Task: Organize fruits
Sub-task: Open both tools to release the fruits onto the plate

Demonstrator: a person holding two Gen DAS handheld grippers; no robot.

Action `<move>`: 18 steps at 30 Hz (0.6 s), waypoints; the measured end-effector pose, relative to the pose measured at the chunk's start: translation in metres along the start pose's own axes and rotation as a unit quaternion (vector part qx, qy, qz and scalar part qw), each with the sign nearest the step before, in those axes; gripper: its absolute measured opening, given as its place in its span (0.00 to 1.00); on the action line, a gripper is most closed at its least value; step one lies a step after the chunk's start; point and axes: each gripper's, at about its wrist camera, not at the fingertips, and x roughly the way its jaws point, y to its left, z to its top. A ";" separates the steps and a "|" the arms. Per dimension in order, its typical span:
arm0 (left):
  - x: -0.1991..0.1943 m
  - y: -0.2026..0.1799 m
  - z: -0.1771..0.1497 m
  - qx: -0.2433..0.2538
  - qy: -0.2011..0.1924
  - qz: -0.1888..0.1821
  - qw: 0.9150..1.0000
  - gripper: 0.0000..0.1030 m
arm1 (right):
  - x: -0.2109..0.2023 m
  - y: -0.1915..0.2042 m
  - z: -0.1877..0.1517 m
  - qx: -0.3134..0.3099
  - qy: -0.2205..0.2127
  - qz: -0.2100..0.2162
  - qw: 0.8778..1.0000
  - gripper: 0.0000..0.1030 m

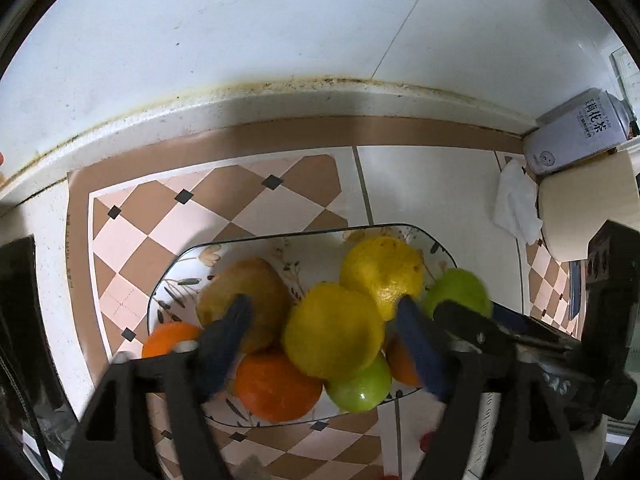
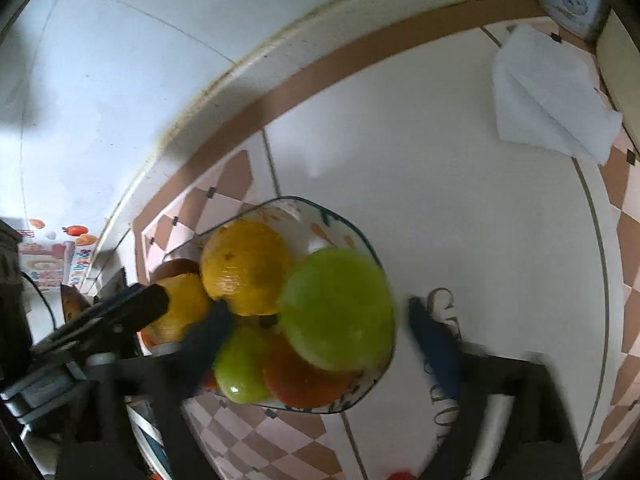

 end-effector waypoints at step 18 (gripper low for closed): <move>-0.020 0.050 -0.065 -0.055 -0.050 0.108 0.991 0.87 | -0.041 0.032 -0.048 -0.116 -0.057 -0.151 0.980 0.97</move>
